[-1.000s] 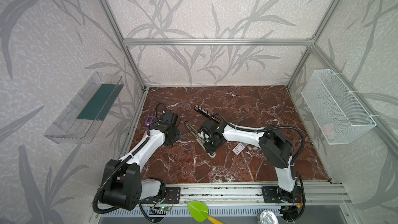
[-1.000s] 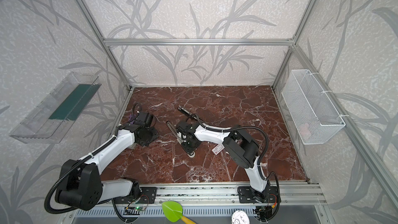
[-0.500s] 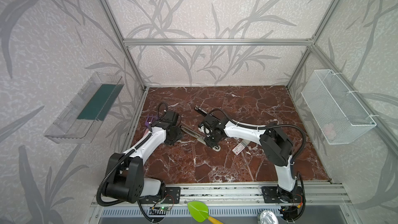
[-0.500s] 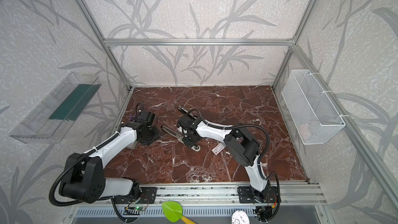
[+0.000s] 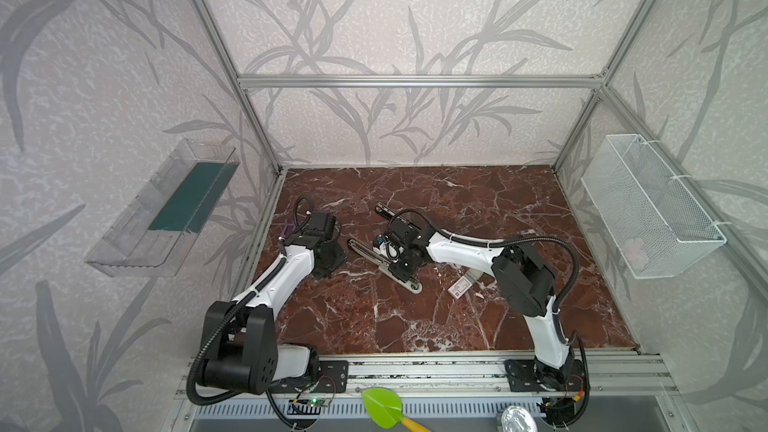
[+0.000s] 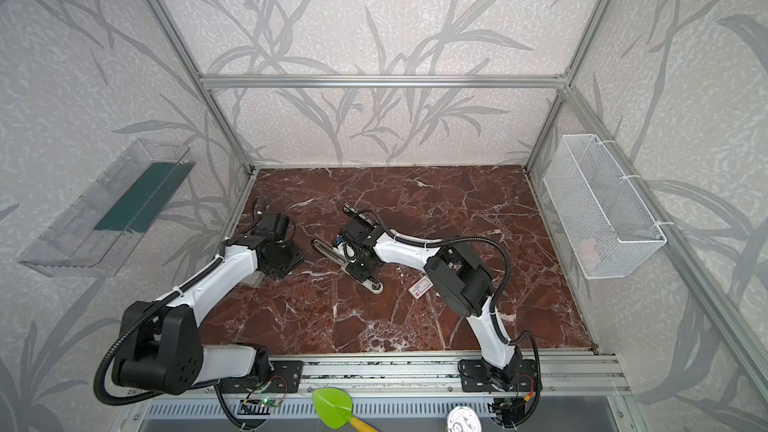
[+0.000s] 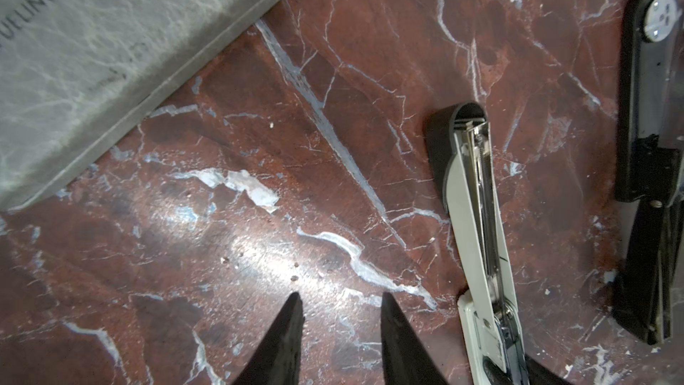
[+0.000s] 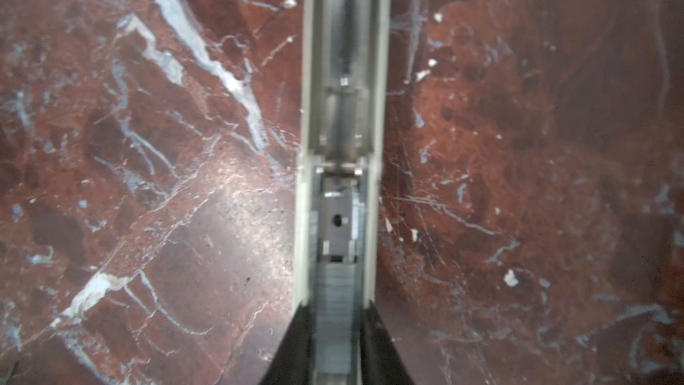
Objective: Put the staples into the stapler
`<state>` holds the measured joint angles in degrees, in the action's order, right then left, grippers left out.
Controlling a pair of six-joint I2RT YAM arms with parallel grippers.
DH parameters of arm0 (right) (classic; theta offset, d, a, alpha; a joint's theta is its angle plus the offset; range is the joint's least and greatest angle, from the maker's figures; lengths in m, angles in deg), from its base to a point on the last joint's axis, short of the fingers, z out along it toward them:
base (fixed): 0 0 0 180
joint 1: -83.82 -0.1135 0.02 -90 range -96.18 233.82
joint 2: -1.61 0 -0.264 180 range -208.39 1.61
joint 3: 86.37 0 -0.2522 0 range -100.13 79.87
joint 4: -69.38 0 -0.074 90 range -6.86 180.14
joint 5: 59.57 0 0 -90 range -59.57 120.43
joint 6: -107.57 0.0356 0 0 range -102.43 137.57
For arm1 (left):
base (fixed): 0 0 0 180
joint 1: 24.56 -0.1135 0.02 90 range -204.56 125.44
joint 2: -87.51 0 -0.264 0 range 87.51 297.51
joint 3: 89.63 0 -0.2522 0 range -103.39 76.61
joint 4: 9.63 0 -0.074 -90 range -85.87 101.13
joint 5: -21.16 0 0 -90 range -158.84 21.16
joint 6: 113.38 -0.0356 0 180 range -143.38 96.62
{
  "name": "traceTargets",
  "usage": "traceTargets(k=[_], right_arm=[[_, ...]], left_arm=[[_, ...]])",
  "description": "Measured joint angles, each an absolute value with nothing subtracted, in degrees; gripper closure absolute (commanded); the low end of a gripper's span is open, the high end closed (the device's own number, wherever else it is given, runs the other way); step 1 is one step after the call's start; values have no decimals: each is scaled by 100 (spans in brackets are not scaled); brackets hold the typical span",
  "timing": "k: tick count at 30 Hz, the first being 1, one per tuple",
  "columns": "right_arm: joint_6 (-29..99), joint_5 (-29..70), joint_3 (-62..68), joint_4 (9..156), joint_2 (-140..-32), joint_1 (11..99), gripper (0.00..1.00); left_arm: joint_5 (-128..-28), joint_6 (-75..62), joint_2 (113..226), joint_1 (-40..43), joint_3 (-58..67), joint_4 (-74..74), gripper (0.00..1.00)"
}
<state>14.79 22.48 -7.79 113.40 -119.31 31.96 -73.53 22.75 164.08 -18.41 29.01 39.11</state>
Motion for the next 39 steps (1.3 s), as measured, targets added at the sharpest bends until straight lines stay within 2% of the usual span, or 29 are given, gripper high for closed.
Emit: traceTargets(k=[3,12,15,18,25,33,39], right_arm=[[1435,2240,-564,11065,-11829,3196,100],[1415,2237,555,9933,-11256,3190,100],[1419,2237,882,9644,-11077,3185,100],[1428,2242,1105,9364,-10978,3174,100],[1476,2237,1671,8717,-10696,3128,100],[1599,2211,1973,8318,-10544,3111,100],[1662,2244,2155,8112,-10419,3113,100]], left_arm=[[-7565,2295,16373,-1954,3032,3590,62],[-8726,2817,16367,-2367,3979,1734,56],[-9053,3125,16354,-2442,4405,794,44],[-9213,3497,16295,-2490,4986,-378,39],[-9392,3967,16347,-2518,5579,-2054,38],[-9871,4474,17527,-2523,5603,-3910,39],[-9936,4749,17772,-2527,5850,-4725,39]])
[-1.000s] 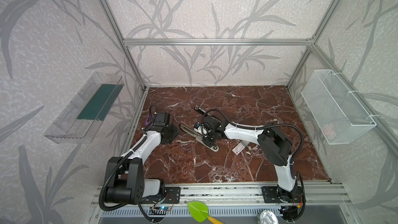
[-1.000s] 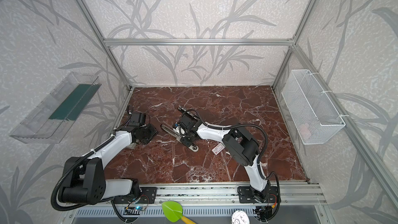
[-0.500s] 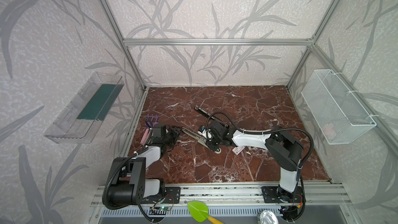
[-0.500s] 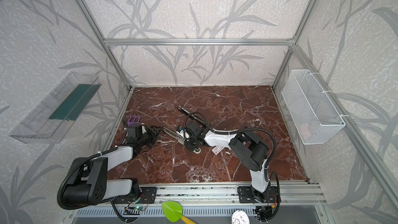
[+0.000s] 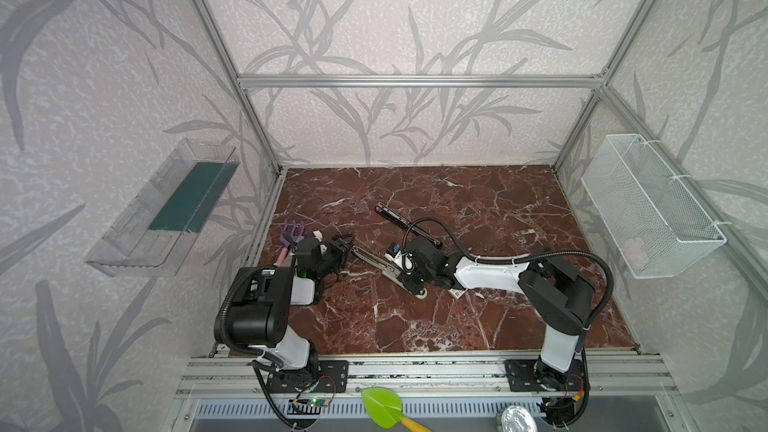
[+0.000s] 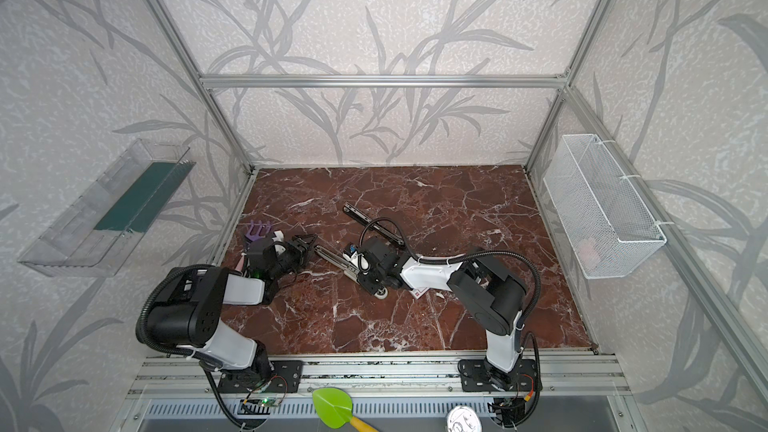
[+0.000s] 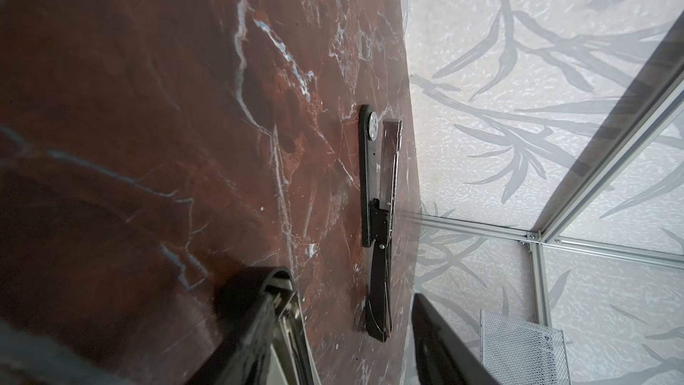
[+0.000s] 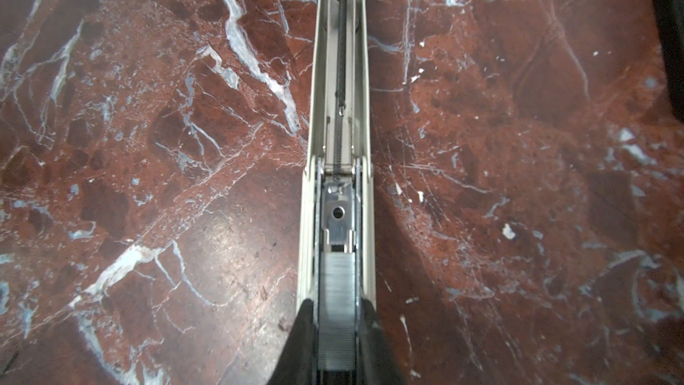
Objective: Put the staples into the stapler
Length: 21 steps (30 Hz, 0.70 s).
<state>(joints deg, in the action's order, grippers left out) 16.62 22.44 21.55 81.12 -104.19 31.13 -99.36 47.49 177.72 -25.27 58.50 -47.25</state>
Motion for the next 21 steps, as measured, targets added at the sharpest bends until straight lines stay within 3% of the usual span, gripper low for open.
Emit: traceTargets(k=[8,17,21], right_arm=[[1691,2336,2294,7946,-10264,3093,100],[1717,2526,2336,7856,-10235,3096,100],[1743,2519,2482,7762,-10093,3093,100]], left_arm=[[-10041,4729,17615,-2520,5876,-4543,40],[-9880,4362,16450,-2520,5931,-3258,39],[-9915,4325,16559,-2520,5931,-3278,39]])
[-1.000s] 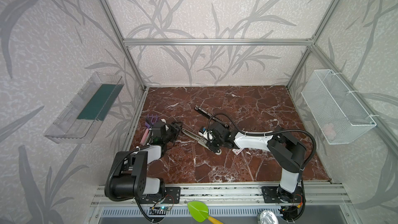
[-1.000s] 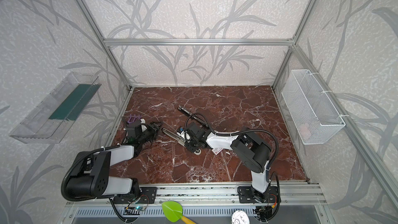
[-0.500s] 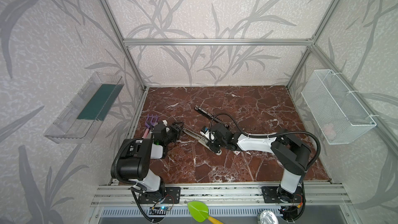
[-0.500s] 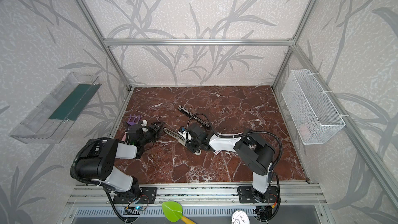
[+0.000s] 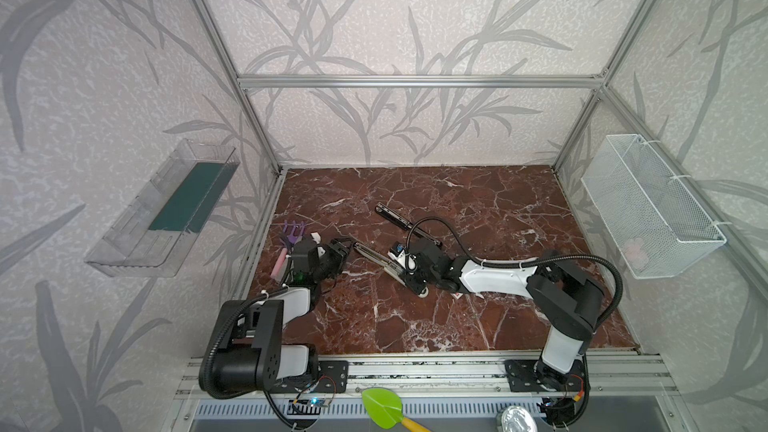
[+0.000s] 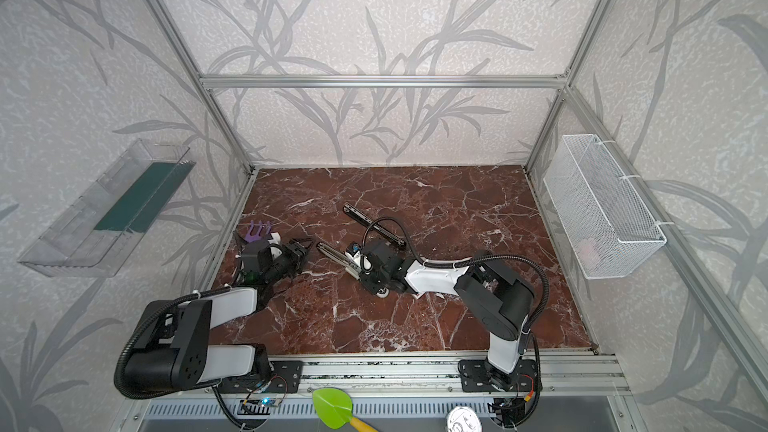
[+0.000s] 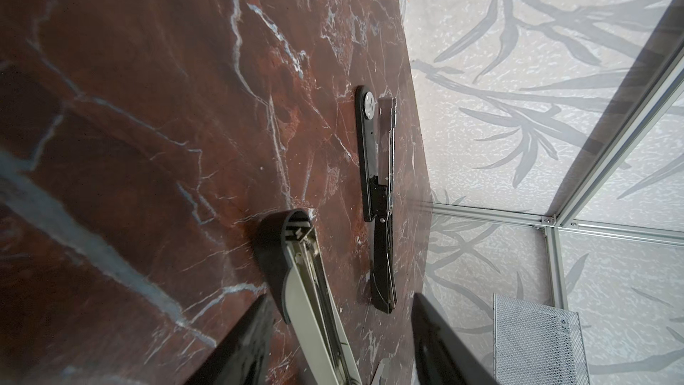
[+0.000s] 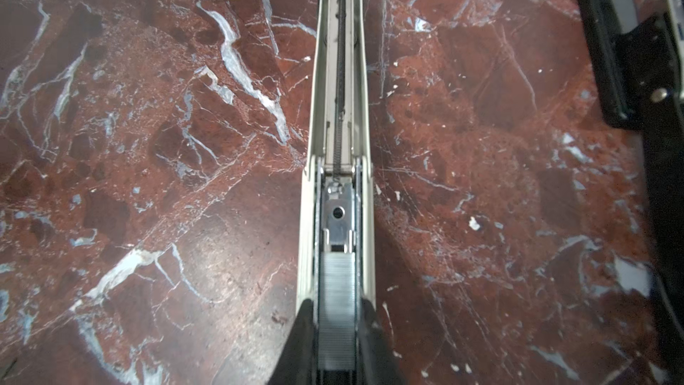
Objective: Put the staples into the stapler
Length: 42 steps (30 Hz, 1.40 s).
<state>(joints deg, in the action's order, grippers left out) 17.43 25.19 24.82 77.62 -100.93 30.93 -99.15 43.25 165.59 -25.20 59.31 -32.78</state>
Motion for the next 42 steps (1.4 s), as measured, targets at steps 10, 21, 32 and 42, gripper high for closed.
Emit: traceTargets(k=[10,21,32,42], right_arm=[[1789,2290,2616,7542,-9872,3085,100],[1793,1940,2718,7424,-9735,3041,100],[1551,2325,1949,8396,-10216,3004,100],[1426,2334,1195,9194,-10533,2960,100]], left_arm=[[-10122,4836,17709,-2520,6020,-4825,38],[-10326,5221,18454,-2520,6018,-6174,52],[-10301,5300,18797,-2558,6086,-6690,72],[-9333,2780,15875,-2057,5179,-2388,76]])
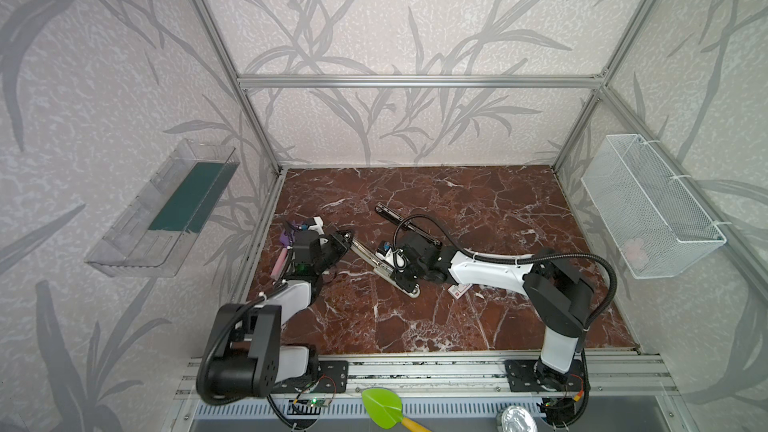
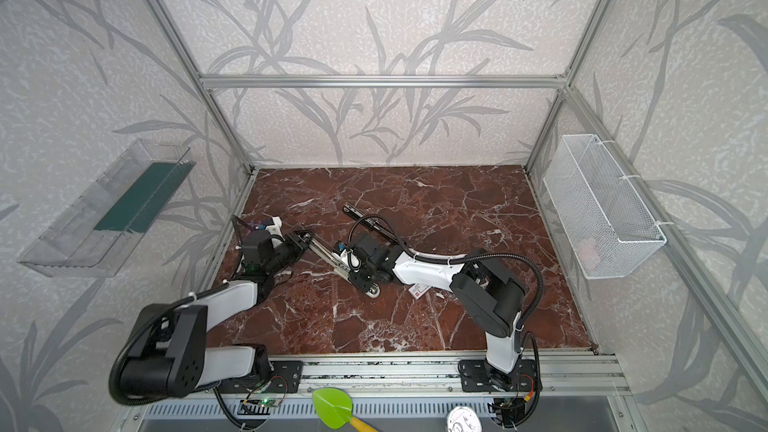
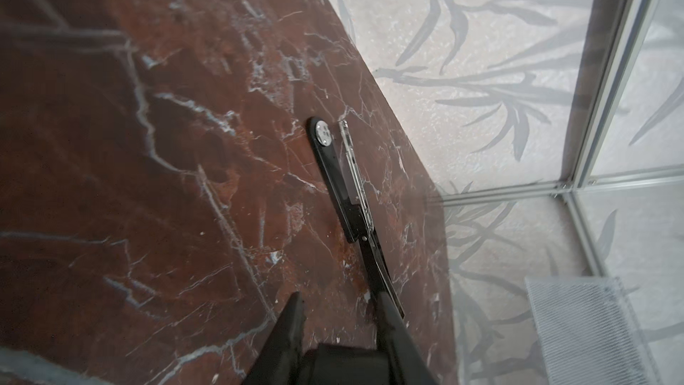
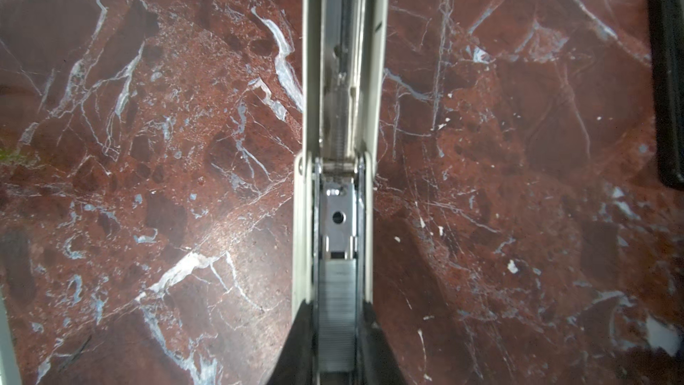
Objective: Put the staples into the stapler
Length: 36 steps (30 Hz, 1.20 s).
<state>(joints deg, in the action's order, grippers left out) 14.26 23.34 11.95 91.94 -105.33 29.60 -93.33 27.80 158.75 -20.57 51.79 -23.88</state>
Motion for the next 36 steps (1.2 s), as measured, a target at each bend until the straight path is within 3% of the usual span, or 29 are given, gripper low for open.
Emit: traceTargets(k=[9,13,18,25,36], right_arm=[[1315,2159,688,9891,-10963,2932,99],[1304,2084,662,9935,-10983,2934,75],[1607,2377,729,9826,-10978,3078,60],[1865,2690,1385,9406,-10583,3233,59],[2589,3110,3022,8610,-8955,3913,59]], left_arm=[[-8214,1444,15226,-1261,4783,-684,82],[-7803,1088,14968,-949,4696,-294,86],[-7294,950,14693,-481,4702,267,87],[-6783,769,14417,164,4862,359,88],[-5314,37,14437,1374,4617,890,89]])
